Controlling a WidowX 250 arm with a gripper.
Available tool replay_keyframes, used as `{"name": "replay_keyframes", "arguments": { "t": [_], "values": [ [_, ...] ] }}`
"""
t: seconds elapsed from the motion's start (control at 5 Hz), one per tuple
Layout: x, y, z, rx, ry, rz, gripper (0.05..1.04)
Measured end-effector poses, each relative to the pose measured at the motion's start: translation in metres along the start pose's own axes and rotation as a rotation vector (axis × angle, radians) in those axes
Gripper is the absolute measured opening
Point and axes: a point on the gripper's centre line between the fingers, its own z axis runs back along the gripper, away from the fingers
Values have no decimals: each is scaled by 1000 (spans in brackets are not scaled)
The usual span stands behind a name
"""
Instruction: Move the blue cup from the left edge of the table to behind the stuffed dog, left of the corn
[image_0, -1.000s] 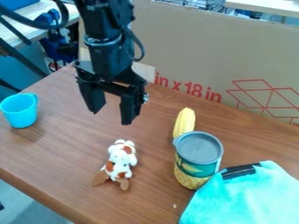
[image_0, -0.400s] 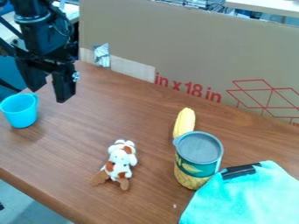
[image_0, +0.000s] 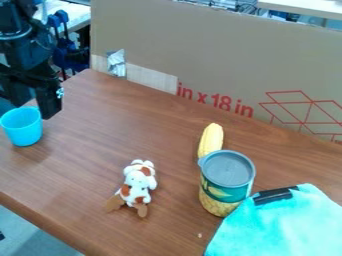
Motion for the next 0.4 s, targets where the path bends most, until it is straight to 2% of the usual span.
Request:
{"name": "replay_keyframes", "arguments": {
  "t": [0.2,0.4],
  "values": [
    [1,14,-5,16,-2,29,1001],
    [-3,30,-14,-1,6,64,1001]
  ]
}}
